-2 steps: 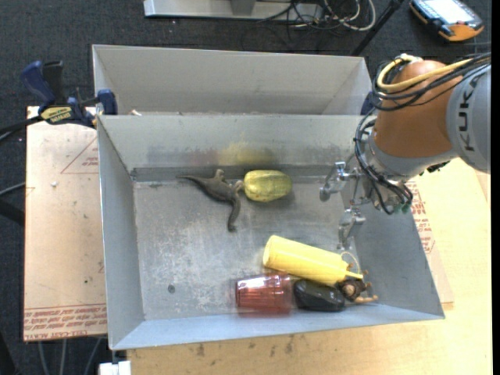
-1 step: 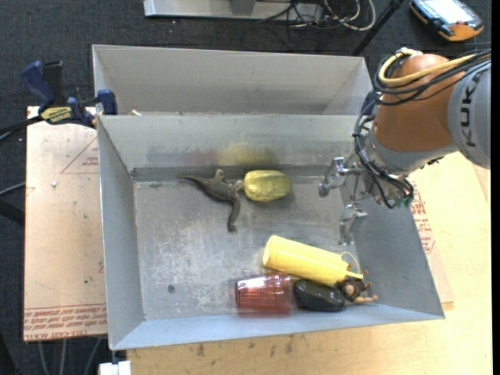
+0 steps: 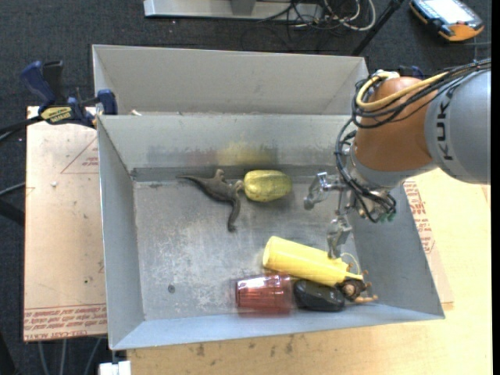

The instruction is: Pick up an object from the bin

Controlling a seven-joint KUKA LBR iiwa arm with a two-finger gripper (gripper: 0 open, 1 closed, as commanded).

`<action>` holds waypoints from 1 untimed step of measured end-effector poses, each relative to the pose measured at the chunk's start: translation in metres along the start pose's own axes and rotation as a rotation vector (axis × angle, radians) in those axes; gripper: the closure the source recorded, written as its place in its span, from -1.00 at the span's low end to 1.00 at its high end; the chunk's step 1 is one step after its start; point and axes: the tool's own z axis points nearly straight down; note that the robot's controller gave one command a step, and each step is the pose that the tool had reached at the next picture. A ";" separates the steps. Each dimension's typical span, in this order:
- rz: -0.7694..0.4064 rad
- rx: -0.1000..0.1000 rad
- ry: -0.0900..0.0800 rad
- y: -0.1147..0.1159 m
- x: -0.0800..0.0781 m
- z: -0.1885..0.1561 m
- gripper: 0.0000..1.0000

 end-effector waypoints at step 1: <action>-0.164 -0.007 0.006 0.033 -0.004 0.045 1.00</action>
Offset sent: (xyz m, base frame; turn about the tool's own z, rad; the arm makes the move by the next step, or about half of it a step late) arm 0.0000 0.0000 0.0000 0.0000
